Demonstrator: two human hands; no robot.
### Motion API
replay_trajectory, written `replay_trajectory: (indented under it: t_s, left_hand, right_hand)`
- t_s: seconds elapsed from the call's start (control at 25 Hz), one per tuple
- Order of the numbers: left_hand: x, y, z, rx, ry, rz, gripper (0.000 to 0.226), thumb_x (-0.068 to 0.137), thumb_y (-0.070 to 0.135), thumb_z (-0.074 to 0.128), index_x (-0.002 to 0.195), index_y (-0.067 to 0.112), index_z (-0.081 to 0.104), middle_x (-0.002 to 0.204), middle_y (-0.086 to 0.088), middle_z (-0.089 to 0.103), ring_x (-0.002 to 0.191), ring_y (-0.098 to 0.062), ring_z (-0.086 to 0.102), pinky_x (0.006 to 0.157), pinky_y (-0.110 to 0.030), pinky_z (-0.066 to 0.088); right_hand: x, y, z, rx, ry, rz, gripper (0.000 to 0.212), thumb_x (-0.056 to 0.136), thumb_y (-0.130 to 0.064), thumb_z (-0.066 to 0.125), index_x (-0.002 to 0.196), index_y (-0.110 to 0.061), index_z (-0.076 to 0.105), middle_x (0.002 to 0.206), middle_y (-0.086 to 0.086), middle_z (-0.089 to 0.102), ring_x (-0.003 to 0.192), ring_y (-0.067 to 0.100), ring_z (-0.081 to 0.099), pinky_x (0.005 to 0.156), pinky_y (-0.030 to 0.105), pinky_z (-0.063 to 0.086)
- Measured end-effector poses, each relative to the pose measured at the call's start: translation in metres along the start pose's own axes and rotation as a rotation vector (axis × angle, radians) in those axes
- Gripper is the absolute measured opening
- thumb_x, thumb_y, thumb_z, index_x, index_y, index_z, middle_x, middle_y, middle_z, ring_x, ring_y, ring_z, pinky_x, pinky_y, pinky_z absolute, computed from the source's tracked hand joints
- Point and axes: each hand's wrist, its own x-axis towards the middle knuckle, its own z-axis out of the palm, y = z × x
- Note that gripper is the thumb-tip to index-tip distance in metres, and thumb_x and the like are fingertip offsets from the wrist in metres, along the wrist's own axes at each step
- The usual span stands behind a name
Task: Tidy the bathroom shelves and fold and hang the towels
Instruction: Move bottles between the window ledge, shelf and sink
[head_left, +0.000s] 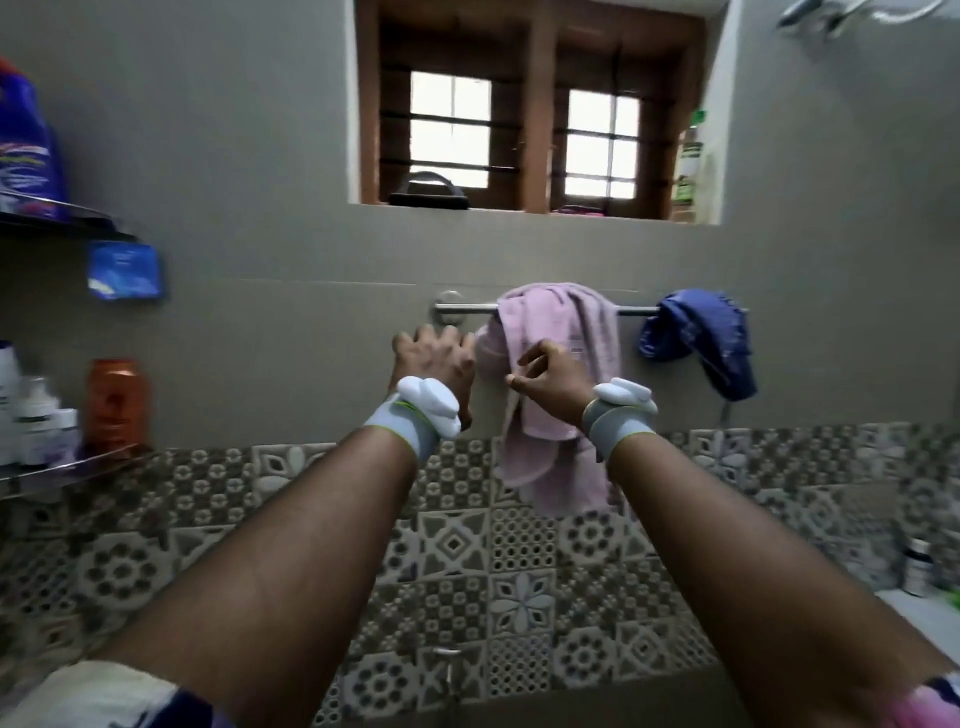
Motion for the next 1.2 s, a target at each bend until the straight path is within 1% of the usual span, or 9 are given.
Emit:
replay_trajectory:
  t_s: [0.12,0.24,0.36,0.48,0.64,0.76,0.96,1.08,1.2]
  left_hand:
    - [0.028,0.066,-0.023,-0.042,0.045,0.09,0.052,0.074,0.028,0.063,0.122,0.019,0.045,0.12,-0.004,0.054,0.11,-0.03,0.052,0.08,-0.035,0.037]
    - [0.053,0.125,-0.037,-0.08,0.072,0.16,0.064,0.071,0.029,0.063,0.13,0.016,0.042,0.125,-0.007,0.053,0.112,-0.031,0.052,0.082,-0.037,0.04]
    - [0.077,0.182,-0.036,-0.154,0.133,0.255,0.052,0.069,0.029,0.062,0.118,0.018,0.047,0.12,-0.004,0.056,0.107,-0.029,0.056,0.074,-0.034,0.036]
    - [0.104,0.211,-0.027,-0.183,0.174,0.32,0.048,0.068,0.029,0.061,0.113,0.02,0.049,0.115,-0.002,0.06,0.106,-0.029,0.057,0.078,-0.034,0.039]
    - [0.155,0.223,-0.003,-0.137,0.241,0.296,0.045,0.068,0.027,0.06,0.111,0.019,0.049,0.111,-0.002,0.06,0.102,-0.03,0.057,0.07,-0.033,0.033]
    - [0.207,0.222,0.02,-0.124,0.286,0.252,0.041,0.072,0.029,0.06,0.11,0.017,0.05,0.111,-0.004,0.06,0.102,-0.03,0.056,0.071,-0.033,0.032]
    - [0.324,0.232,0.039,-0.107,0.341,0.13,0.036,0.075,0.02,0.056,0.11,0.015,0.052,0.113,-0.007,0.059,0.107,-0.031,0.055,0.079,-0.035,0.036]
    - [0.372,0.241,0.045,-0.088,0.316,0.114,0.033,0.082,0.018,0.054,0.114,0.014,0.054,0.119,-0.007,0.058,0.112,-0.029,0.053,0.079,-0.034,0.034]
    - [0.422,0.25,0.056,-0.036,0.277,0.052,0.032,0.091,0.021,0.048,0.122,0.015,0.055,0.127,-0.005,0.053,0.122,-0.027,0.046,0.093,-0.039,0.038]
  right_hand:
    - [-0.005,0.046,-0.065,-0.041,0.057,0.052,0.025,0.075,-0.028,0.077,0.092,-0.015,0.063,0.085,0.003,0.067,0.079,0.018,0.063,0.071,0.03,0.049]
    - [-0.006,0.088,-0.119,-0.04,0.089,0.107,0.022,0.076,-0.025,0.076,0.09,-0.014,0.063,0.087,0.008,0.07,0.082,0.023,0.067,0.078,0.039,0.056]
    - [-0.003,0.136,-0.155,-0.073,0.158,0.165,0.019,0.076,-0.025,0.076,0.081,-0.02,0.059,0.085,0.008,0.069,0.08,0.026,0.067,0.08,0.045,0.055]
    - [0.014,0.167,-0.174,-0.089,0.253,0.197,0.019,0.075,-0.027,0.075,0.076,-0.023,0.057,0.083,0.005,0.069,0.081,0.025,0.066,0.079,0.042,0.055]
    - [0.066,0.191,-0.188,-0.089,0.391,0.193,0.016,0.077,-0.028,0.073,0.083,-0.02,0.06,0.081,0.001,0.065,0.083,0.023,0.065,0.078,0.033,0.051]
    - [0.119,0.201,-0.19,-0.082,0.481,0.129,0.014,0.08,-0.028,0.069,0.084,-0.019,0.061,0.079,0.0,0.063,0.079,0.021,0.062,0.07,0.026,0.044]
    - [0.217,0.212,-0.204,-0.13,0.528,-0.014,0.012,0.082,-0.029,0.067,0.083,-0.019,0.061,0.077,-0.001,0.065,0.077,0.02,0.062,0.074,0.03,0.049]
    - [0.255,0.216,-0.213,-0.128,0.523,-0.084,0.012,0.081,-0.029,0.069,0.084,-0.021,0.06,0.083,0.0,0.068,0.082,0.019,0.064,0.078,0.032,0.051]
    - [0.297,0.231,-0.224,-0.147,0.544,-0.132,0.014,0.081,-0.029,0.069,0.087,-0.02,0.061,0.09,0.003,0.069,0.085,0.02,0.064,0.08,0.032,0.052]
